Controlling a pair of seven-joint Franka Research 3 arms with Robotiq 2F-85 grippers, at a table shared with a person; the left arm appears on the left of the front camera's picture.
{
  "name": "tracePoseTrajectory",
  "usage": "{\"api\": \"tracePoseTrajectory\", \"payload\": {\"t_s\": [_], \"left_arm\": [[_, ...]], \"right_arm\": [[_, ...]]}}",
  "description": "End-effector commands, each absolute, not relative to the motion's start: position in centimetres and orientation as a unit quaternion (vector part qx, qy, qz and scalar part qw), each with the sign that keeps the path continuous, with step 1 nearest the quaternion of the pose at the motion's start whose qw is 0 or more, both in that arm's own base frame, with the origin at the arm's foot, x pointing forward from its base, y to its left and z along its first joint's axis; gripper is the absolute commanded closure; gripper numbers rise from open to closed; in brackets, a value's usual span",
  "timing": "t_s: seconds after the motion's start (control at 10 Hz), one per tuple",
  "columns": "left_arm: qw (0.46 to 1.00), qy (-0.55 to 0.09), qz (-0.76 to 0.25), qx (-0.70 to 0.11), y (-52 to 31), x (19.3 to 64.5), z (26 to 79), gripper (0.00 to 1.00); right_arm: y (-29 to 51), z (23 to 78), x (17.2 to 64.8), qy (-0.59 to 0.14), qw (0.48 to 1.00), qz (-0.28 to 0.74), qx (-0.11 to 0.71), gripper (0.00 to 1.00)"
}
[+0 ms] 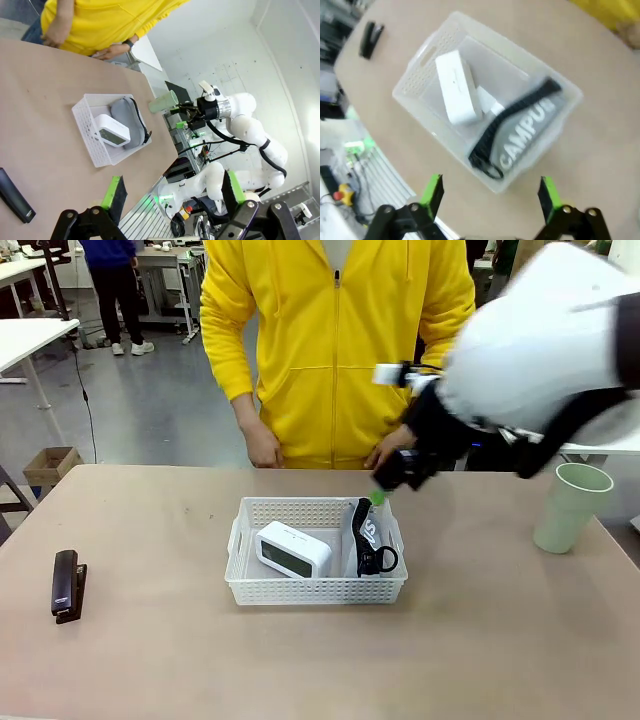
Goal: Efficiently arrange items inside the basket to fit them all.
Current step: Pick up the Digital clock and place it inside the Organizing basket.
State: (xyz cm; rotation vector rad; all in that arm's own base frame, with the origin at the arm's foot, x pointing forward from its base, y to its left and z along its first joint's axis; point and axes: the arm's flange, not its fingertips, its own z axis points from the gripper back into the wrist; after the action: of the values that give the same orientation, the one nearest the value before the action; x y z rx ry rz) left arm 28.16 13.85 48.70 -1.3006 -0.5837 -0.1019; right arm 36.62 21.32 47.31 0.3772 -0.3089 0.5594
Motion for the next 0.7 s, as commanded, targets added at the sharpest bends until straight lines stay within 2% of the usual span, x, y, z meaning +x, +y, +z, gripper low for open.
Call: {"api": "tracePoseTrajectory", "payload": {"t_s": [0.0, 0.2, 0.5, 0.6], "left_arm": [[0.747, -0.277, -0.054, -0.602, 13.7, 28.2, 48.7, 0.0], [0.747, -0.277, -0.054, -0.602, 13.7, 28.2, 48.7, 0.0], [0.747, -0.277, -0.054, -0.602, 13.7, 28.2, 48.7, 0.0], [0.747, -0.277, -0.054, -0.602, 13.7, 28.2, 48.7, 0.0]], "right_arm": [[14.9, 46.8, 33.1, -0.165, 0.95, 0.175, 0.2, 0.0], [9.3, 46.1, 30.2, -0.172, 0.942, 0.123, 0.26, 0.0], [4.1, 42.4, 26.7, -0.209, 0.891, 0.08, 0.395, 0.0], [3.6, 40.8, 26.1, -0.201, 0.882, 0.063, 0.422, 0.0]]}}
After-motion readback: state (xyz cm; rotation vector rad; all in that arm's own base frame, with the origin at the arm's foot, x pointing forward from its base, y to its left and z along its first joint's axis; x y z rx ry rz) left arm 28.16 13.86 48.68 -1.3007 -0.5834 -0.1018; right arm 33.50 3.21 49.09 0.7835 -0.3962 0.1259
